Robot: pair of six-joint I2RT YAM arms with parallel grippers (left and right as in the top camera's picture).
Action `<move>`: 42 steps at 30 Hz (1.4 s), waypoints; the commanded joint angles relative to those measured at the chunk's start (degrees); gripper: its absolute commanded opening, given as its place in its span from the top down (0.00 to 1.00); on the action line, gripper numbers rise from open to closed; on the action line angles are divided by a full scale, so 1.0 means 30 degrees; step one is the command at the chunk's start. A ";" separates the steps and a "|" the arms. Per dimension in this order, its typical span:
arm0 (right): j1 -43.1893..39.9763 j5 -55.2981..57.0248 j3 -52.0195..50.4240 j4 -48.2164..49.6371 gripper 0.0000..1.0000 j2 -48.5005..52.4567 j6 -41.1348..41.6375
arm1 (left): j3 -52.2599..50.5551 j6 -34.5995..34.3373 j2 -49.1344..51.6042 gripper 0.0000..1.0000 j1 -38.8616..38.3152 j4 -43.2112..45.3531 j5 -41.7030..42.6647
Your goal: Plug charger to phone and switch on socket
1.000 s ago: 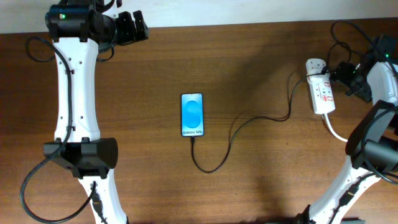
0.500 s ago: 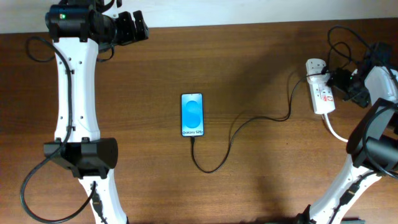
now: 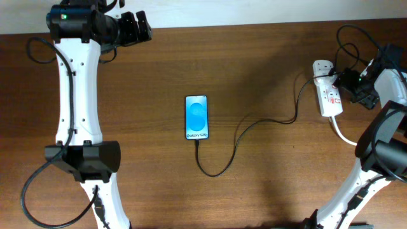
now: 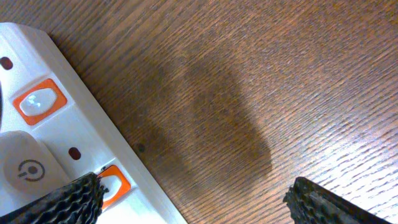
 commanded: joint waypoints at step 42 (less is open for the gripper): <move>0.1027 -0.1617 -0.0787 -0.0648 0.02 0.0219 -0.0393 | 0.0233 0.0175 0.0131 0.01 0.0066 0.0036 -0.0270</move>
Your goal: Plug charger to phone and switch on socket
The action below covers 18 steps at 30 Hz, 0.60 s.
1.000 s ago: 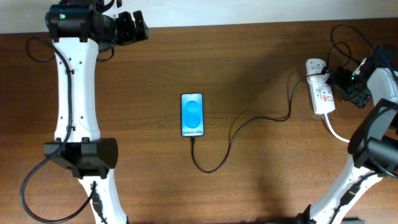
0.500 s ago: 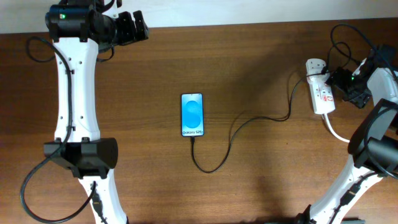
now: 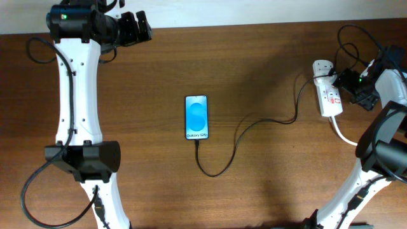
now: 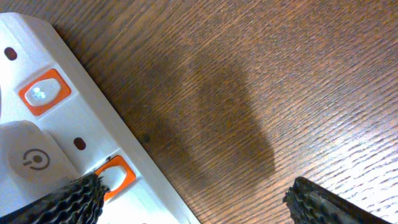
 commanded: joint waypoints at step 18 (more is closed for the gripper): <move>-0.1129 -0.0699 -0.0831 -0.4605 0.01 -0.5931 0.0801 | 0.0233 0.0175 0.0131 0.01 0.0066 0.0036 -0.0270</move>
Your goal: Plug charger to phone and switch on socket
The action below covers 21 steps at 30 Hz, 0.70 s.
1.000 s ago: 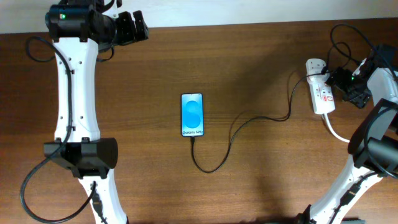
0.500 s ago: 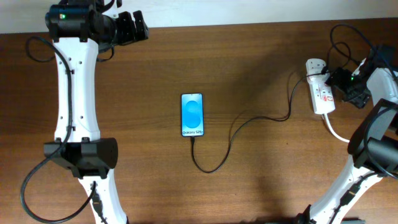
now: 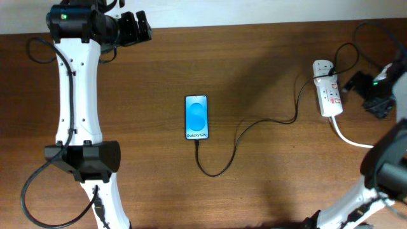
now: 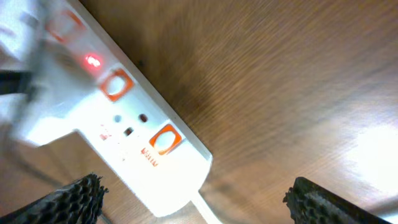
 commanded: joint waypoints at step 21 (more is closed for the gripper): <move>0.5107 -0.0408 -0.6215 -0.4626 0.02 -2.4312 -0.0342 | 0.0233 0.0175 0.0131 0.01 0.0066 0.0044 -0.0262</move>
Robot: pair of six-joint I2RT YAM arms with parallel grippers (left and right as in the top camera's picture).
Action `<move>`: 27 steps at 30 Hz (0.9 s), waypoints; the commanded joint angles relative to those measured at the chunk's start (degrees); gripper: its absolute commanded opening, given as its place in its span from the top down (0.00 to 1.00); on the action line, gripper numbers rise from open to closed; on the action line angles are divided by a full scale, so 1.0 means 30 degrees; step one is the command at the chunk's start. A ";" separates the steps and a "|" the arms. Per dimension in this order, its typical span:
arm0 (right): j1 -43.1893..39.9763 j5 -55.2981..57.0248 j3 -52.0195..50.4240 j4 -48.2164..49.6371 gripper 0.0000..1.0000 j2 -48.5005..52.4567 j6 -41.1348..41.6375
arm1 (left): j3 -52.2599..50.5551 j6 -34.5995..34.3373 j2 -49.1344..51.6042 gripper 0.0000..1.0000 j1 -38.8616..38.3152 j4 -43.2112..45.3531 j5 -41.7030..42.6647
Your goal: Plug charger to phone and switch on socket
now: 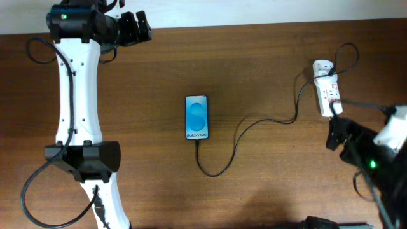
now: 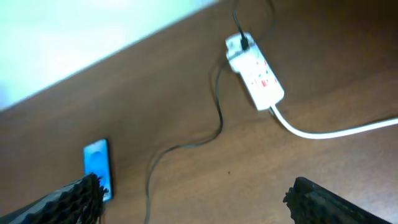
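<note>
The phone (image 1: 196, 117) lies face up mid-table, its blue screen lit, also seen in the right wrist view (image 2: 97, 160). A black charger cable (image 1: 254, 124) runs from its bottom end to the white socket strip (image 1: 325, 88) at the far right (image 2: 255, 74). My right gripper (image 1: 337, 135) hangs open, raised above the table in front of the strip, nothing between its fingers (image 2: 68, 202). My left gripper (image 1: 141, 27) rests at the back left edge; whether it is open I cannot tell.
The strip's white mains lead (image 2: 336, 127) trails off to the right. A loop of black cable (image 1: 346, 54) curls above the strip. The left arm's column (image 1: 79, 95) stands along the left side of the table.
My right gripper has moved from beside the strip's right side to a raised spot in front of it, nearer the table's front. The wrist view now takes in strip, cable and phone.
My right gripper was open, close over the strip's orange switches, one finger near a switch. Then a red light showed on the strip as the gripper stood off to its right. Now it is raised well clear. Phone, cable and left arm have stayed put.
</note>
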 commanded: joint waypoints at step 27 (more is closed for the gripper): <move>0.2288 -0.1173 -0.0066 -0.5450 0.02 -0.5326 -0.0189 | 0.0233 0.0175 0.0131 0.01 0.0066 0.0036 -0.0204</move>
